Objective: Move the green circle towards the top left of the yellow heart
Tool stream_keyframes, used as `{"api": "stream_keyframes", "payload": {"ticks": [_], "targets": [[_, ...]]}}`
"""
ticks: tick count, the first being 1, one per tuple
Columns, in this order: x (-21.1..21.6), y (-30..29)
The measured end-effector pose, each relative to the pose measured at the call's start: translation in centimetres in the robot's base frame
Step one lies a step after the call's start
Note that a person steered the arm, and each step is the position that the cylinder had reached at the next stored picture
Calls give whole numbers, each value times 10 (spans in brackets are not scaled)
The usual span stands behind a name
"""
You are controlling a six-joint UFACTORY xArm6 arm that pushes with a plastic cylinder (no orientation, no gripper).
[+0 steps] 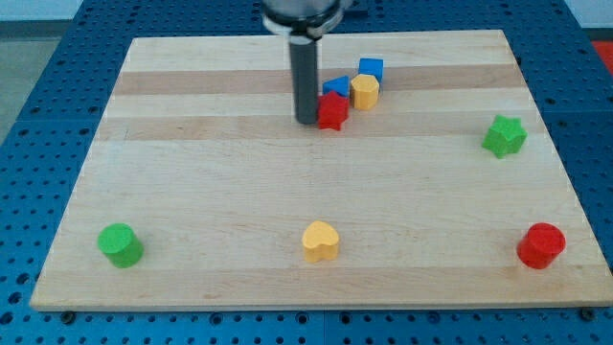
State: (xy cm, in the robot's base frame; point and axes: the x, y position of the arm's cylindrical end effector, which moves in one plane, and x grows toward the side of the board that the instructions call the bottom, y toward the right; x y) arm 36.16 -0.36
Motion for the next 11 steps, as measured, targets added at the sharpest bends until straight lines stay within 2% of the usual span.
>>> {"api": "stream_keyframes", "payload": {"ticks": [2,3,6,7,8,9,11], "targets": [[-4,6],[25,-45],[71,-209],[101,-257],[157,-288],[246,-289],[251,-280]]}}
